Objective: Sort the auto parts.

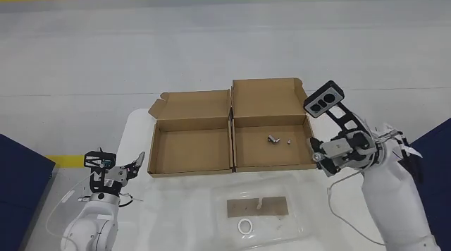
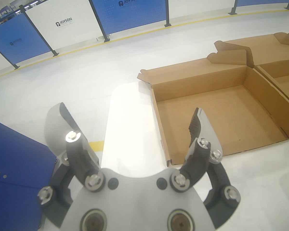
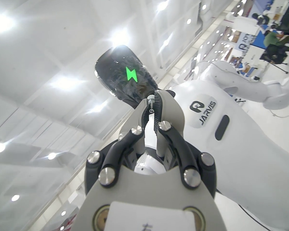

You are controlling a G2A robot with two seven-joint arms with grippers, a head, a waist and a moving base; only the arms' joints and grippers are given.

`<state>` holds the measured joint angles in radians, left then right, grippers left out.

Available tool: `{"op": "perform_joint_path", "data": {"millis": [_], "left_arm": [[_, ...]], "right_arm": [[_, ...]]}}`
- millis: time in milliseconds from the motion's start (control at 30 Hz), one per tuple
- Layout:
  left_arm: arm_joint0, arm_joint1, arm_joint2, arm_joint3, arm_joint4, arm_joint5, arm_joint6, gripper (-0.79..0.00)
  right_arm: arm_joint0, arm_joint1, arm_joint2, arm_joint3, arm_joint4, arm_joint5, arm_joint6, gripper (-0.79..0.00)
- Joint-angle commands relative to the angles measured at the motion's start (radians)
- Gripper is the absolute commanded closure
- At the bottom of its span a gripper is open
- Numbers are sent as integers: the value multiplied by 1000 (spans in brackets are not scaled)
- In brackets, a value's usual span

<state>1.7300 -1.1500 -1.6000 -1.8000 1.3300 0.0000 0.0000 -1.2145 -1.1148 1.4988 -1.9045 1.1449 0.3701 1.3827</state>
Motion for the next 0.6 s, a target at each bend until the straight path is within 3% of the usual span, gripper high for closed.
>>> {"op": "perform_joint_path", "data": {"millis": [0, 300, 400, 567], "left_arm": [[0, 0, 0, 0, 0, 0, 0, -785], [0, 0, 0, 0, 0, 0, 0, -785], [0, 0, 0, 0, 0, 0, 0, -785], [0, 0, 0, 0, 0, 0, 0, -785]], "right_arm": [[-25, 10, 38, -15, -72, 21, 16, 0], [-25, 10, 38, -15, -72, 21, 16, 0], [-35, 21, 39, -16, -216, 48, -29, 0], [-32, 59, 40, 39, -508, 76, -8, 0]]}}
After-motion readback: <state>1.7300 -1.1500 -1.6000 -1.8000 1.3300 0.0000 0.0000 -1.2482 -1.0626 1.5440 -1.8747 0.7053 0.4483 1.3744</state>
